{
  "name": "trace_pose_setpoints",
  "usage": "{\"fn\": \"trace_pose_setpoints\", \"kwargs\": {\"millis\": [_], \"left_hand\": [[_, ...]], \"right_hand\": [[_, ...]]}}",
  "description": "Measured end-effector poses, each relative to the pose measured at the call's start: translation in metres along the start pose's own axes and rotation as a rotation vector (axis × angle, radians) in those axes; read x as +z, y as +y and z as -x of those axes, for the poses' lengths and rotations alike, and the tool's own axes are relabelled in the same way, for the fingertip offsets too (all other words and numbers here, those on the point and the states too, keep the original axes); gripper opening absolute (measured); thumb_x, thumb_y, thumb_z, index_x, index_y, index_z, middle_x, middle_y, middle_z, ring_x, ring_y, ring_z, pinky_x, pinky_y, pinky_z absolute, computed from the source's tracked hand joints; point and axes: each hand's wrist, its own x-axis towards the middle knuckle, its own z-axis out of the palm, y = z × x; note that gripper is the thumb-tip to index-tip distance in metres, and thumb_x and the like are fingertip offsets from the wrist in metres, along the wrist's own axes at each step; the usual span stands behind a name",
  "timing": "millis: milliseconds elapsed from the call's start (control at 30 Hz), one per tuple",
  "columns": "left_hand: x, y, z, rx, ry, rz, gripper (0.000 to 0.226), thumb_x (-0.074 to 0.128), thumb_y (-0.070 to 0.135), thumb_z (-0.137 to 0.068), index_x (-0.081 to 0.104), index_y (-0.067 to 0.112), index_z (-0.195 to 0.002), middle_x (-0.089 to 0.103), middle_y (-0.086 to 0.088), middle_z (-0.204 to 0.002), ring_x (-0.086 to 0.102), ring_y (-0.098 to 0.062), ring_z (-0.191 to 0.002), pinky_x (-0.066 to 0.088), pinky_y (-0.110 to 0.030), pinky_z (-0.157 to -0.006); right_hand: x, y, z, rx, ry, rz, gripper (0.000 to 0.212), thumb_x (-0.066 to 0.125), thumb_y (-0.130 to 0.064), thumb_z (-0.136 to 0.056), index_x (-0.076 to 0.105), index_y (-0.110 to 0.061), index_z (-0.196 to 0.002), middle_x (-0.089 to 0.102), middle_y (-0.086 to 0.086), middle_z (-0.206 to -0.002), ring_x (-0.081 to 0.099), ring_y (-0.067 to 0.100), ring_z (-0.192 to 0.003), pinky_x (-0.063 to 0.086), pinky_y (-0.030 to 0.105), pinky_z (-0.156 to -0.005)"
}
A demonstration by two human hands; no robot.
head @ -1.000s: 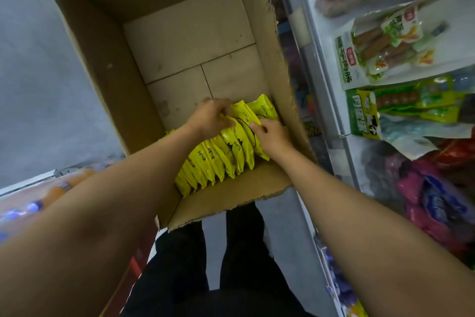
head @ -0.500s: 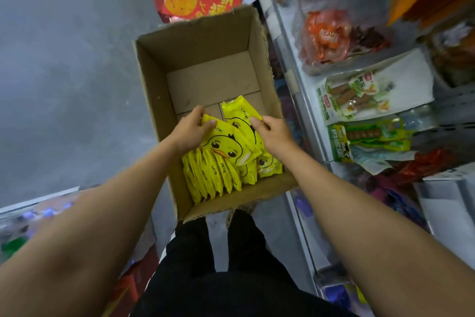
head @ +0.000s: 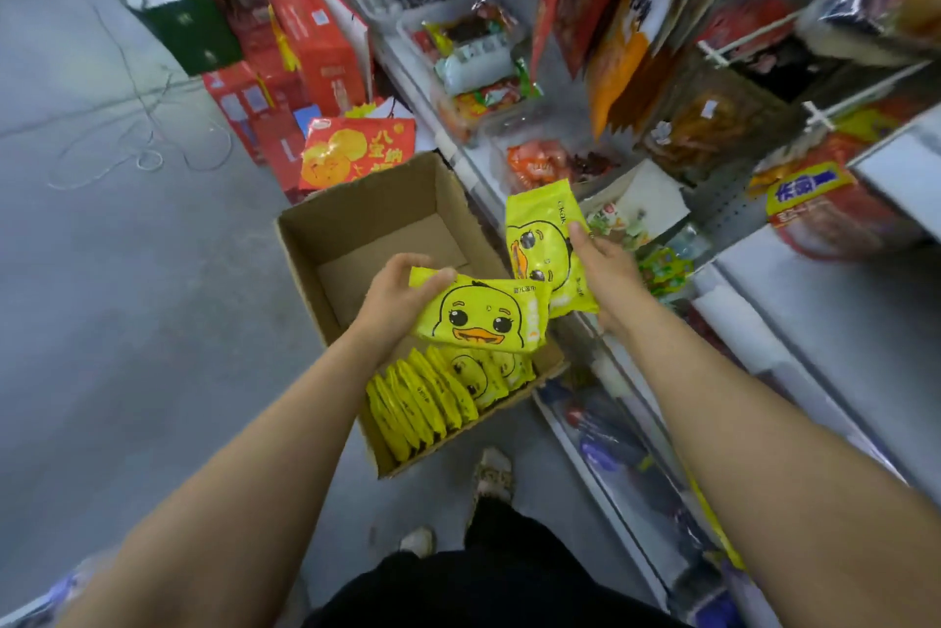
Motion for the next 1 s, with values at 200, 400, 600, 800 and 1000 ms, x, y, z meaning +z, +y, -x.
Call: {"fn": "trace_pose_setpoints", "kwargs": {"millis": [200,400,600,800,1000], "left_hand": [[0.011,0.036,0.05,-0.019,-0.344,0.122,0.027,0.079,0.02,-0.077,0.068,0.018,-0.102,0.072,-0.01,-0.095,0.068,-0.019,-0.076,0.057,-0.037,-0.071],[0.055,0.081,0.107,-0.023,-0.572,0.111,0.025,0.075,0.008,-0.079,0.055,0.009,-0.094,0.067,-0.008,-0.07,0.061,-0.014,-0.048,0.048,-0.022,-0.043],[0.127,0.104,0.185,0.08,-0.822,-0.032,0.03,0.067,-0.002,-0.083,0.048,0.005,-0.105,0.071,0.006,-0.065,0.067,-0.008,-0.055,0.053,-0.023,-0.045],[0.227,0.114,0.308,0.18,-1.164,-0.099,0.045,0.067,-0.002,-0.081,0.058,0.011,-0.123,0.069,-0.015,-0.112,0.07,-0.025,-0.087,0.059,-0.034,-0.069],[0.335,0.126,0.448,0.164,-1.36,-0.062,0.049,0.065,-0.005,-0.075,0.057,0.011,-0.121,0.073,-0.011,-0.097,0.071,-0.023,-0.075,0.059,-0.034,-0.061]], "right_hand": [[-0.043,-0.047,0.104,-0.091,0.308,-0.229,0.03,0.066,-0.046,-0.091,0.069,-0.018,-0.082,0.074,-0.006,-0.075,0.071,0.012,-0.067,0.06,0.032,-0.064],[-0.108,-0.059,0.205,-0.219,0.518,-0.342,0.03,0.066,-0.043,-0.091,0.067,-0.017,-0.076,0.072,-0.005,-0.07,0.068,0.013,-0.062,0.06,0.04,-0.069],[-0.177,-0.05,0.304,-0.278,0.597,-0.509,0.03,0.065,-0.043,-0.091,0.07,-0.013,-0.087,0.077,0.005,-0.087,0.075,0.027,-0.082,0.06,0.048,-0.075],[-0.276,-0.013,0.425,-0.239,0.565,-0.656,0.049,0.056,-0.056,-0.092,0.067,-0.014,-0.114,0.076,0.009,-0.098,0.075,0.026,-0.08,0.058,0.038,-0.058],[-0.403,0.055,0.57,-0.345,0.561,-0.826,0.048,0.061,-0.052,-0.089,0.066,-0.017,-0.121,0.075,0.003,-0.107,0.073,0.019,-0.092,0.062,0.034,-0.07]]}}
